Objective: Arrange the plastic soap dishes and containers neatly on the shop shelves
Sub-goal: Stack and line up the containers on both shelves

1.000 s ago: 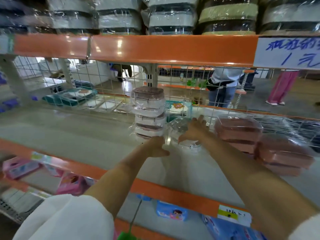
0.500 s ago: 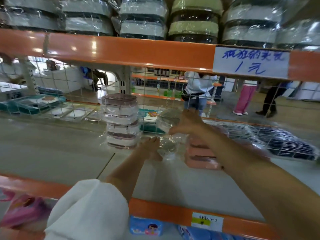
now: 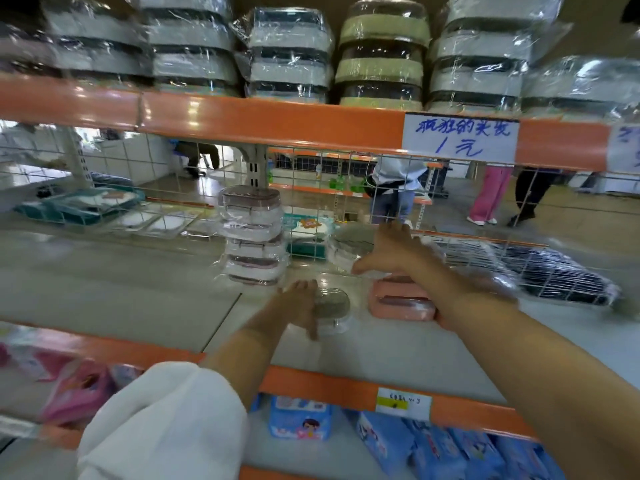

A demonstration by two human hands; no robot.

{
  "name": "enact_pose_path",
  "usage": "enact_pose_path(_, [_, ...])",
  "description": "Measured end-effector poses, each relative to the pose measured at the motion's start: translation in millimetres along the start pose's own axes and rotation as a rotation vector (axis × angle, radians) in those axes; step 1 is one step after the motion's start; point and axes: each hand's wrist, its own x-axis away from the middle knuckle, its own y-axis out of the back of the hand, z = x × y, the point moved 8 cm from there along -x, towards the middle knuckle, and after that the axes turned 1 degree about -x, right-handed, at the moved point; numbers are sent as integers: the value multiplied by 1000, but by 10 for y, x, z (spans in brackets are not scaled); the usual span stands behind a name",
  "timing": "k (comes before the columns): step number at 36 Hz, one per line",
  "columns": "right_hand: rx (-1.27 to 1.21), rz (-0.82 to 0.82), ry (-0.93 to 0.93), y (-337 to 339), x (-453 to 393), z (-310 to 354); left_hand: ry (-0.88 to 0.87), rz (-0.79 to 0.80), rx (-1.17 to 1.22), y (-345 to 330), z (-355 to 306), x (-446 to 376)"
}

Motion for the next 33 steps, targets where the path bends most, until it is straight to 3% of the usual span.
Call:
enact_pose_path(11, [-199, 80, -53, 204, 987, -121, -89, 26, 370, 209, -153, 930])
enact_pose_path(15, [-483, 233, -141, 249, 1356, -247, -140, 44, 389, 514, -344, 1292])
enact_pose_path(23, [-224, 136, -86, 896, 2124, -323, -265, 129, 412, 1220, -877, 1991])
enact_pose_path(33, [-227, 21, -115, 1839, 2818, -680, -407, 93, 393, 2122, -1319, 2489])
